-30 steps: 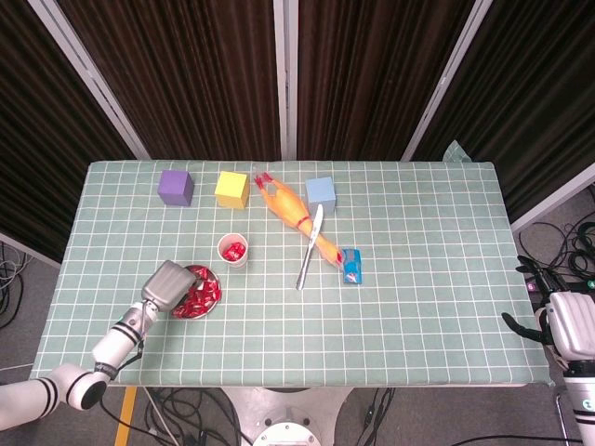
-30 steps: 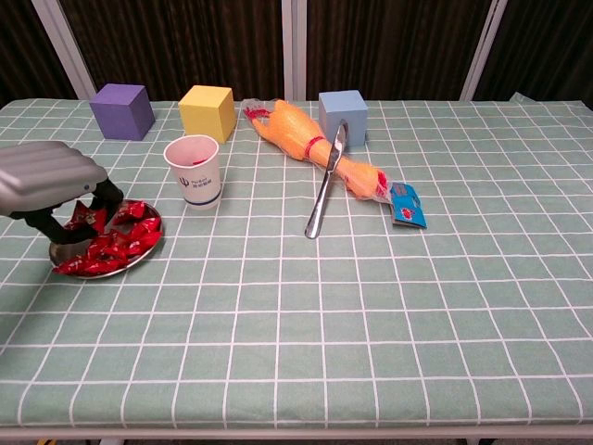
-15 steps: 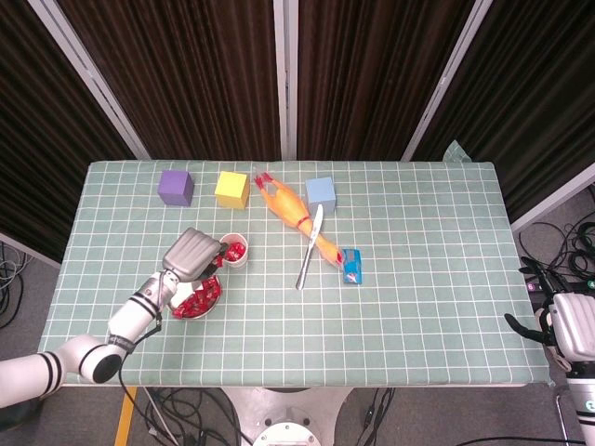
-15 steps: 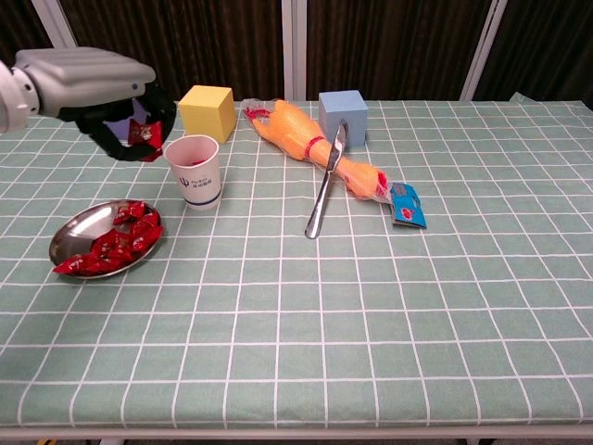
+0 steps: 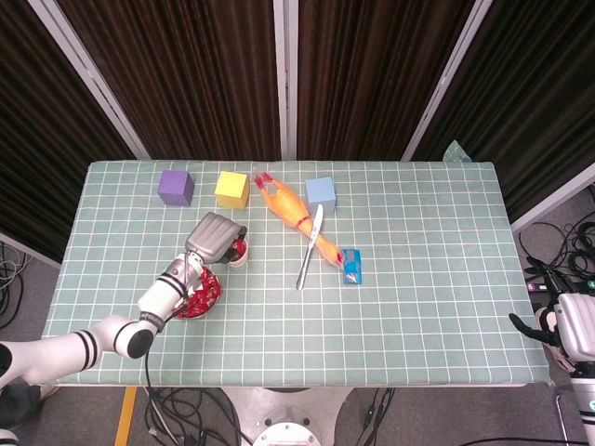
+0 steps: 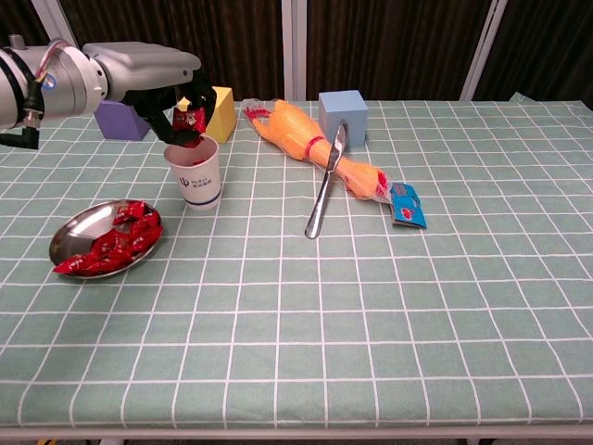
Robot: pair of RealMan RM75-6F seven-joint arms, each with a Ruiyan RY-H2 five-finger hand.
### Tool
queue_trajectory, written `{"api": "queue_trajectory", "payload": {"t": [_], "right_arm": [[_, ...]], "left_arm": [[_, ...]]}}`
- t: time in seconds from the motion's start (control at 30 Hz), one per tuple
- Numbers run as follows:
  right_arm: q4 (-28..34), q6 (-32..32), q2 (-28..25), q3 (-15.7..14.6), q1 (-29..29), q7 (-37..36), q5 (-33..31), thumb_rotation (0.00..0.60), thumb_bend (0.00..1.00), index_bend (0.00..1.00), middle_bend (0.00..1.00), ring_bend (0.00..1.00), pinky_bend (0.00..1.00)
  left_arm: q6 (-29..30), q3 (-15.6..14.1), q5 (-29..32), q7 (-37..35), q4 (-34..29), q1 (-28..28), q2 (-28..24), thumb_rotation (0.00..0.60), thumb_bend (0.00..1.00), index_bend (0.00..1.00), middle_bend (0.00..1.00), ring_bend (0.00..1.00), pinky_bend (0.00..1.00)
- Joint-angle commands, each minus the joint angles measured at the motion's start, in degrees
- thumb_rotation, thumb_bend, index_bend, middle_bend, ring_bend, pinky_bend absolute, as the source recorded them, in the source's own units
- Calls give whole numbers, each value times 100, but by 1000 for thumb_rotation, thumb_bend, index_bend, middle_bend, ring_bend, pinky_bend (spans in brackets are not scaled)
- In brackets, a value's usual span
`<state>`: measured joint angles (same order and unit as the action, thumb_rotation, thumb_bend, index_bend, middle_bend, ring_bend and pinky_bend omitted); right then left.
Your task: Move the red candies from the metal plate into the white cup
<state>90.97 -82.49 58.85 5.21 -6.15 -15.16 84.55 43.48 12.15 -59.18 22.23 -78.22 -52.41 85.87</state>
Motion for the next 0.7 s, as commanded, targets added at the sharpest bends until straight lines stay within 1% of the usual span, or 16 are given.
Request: {"api": "queue_trajectory", "payload": {"t": [0.03, 0.43, 0.57, 0.7], "right_arm": [[0, 0, -3, 0, 1, -1, -1, 600, 116, 134, 260, 223, 556], [31, -11, -3, 3, 2, 32, 17, 600, 116, 134, 264, 228, 561], [53, -34, -15, 2, 15, 41, 23, 600, 117, 134, 266, 231, 562], [62, -39, -17, 1, 11, 38, 44, 600, 116, 134, 266, 231, 562]], "left_arm": [[-10, -60, 80, -54, 174, -17, 99, 600, 509, 673, 668, 963, 1000], [52, -228, 116, -98, 134, 14, 52, 600, 483, 485, 482, 947, 1000], [234, -260, -19, -167, -105, 99, -82, 600, 479, 420, 415, 939, 1000], [680, -335, -388, -391, -560, 373, -378, 599, 459, 376, 389, 932, 1000]]}}
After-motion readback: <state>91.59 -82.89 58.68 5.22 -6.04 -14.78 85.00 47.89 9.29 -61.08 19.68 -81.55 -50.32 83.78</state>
